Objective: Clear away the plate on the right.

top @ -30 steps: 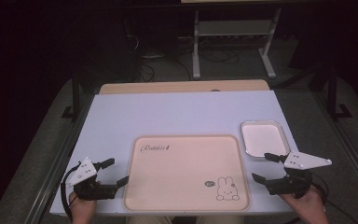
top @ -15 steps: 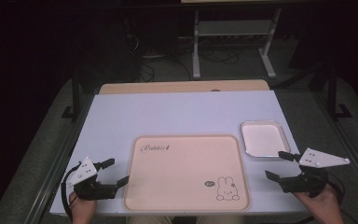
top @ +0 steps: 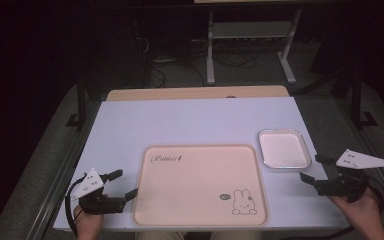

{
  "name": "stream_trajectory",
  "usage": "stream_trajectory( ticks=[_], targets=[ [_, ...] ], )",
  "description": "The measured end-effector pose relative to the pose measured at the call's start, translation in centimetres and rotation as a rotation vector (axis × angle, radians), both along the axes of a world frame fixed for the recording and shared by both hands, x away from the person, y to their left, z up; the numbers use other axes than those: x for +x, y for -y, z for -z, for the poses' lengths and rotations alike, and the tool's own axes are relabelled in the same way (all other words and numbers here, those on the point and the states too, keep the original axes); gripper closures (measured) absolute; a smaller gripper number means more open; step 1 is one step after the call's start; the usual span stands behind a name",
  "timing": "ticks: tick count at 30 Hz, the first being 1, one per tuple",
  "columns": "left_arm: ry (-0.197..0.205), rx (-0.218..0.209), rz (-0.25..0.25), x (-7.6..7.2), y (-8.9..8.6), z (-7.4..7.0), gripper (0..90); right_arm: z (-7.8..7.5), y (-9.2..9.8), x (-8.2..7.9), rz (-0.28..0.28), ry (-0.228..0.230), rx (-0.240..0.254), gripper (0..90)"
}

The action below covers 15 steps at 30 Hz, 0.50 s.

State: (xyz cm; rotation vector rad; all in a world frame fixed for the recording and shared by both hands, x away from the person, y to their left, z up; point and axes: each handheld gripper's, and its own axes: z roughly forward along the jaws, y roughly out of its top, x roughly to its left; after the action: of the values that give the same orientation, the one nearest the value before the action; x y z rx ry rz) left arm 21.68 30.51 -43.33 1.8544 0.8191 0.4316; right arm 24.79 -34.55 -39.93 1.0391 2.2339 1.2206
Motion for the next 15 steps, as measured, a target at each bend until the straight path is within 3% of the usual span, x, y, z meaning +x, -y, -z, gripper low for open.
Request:
stream_trajectory(
  ticks=[9,15],
  targets=[
    [0.000,-0.001,-0.002,0.0,0.0,0.0,14.0,-0.5,2.0,1.8,0.074,-0.016,-0.015,17.1],
    [-0.001,0.000,-0.002,0.0,0.0,0.0,14.0,-0.4,3.1,4.0,0.120,-0.076,-0.017,22.1]
  ],
)
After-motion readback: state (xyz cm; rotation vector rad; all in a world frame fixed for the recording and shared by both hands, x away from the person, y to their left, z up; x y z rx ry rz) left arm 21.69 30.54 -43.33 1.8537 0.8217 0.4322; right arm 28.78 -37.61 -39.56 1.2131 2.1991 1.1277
